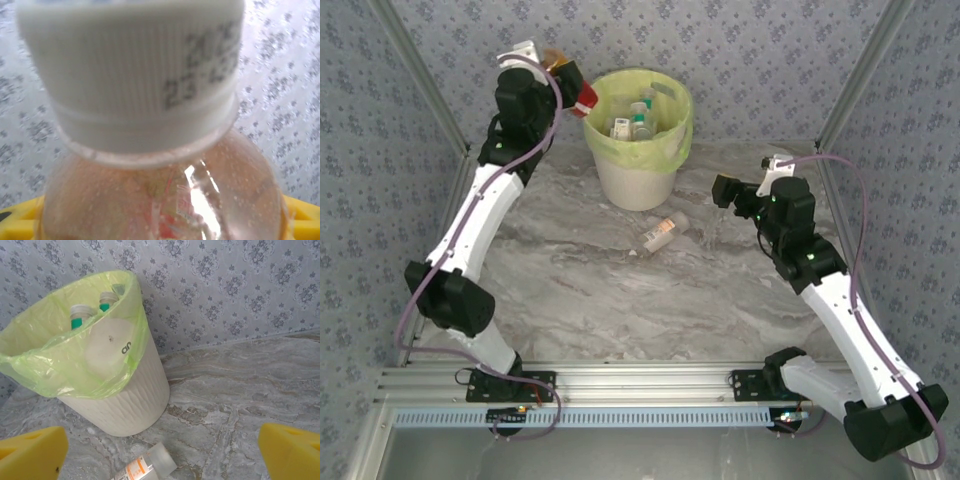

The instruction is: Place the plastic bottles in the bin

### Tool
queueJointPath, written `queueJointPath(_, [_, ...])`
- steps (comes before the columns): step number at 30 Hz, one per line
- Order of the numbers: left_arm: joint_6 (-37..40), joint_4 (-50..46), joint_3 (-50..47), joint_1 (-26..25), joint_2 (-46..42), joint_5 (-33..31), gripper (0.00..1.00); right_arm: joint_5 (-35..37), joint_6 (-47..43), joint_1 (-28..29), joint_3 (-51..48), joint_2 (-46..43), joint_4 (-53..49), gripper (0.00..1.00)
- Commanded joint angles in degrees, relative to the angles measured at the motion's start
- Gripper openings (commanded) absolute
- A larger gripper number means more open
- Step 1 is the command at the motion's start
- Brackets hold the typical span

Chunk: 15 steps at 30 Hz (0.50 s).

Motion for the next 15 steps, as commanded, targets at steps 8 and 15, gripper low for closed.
queueJointPath(8, [14.3, -29.6, 44.3, -2.8, 24.0, 6.9, 0.53, 0.8, 0.9, -0.3, 0.6, -3.0, -1.7, 1.0])
queueJointPath(15, [17.1, -36.9, 56.5, -3.5, 32.3, 4.5, 0.54, 1.9, 0.7, -0.4, 0.1, -4.4, -2.7, 1.0])
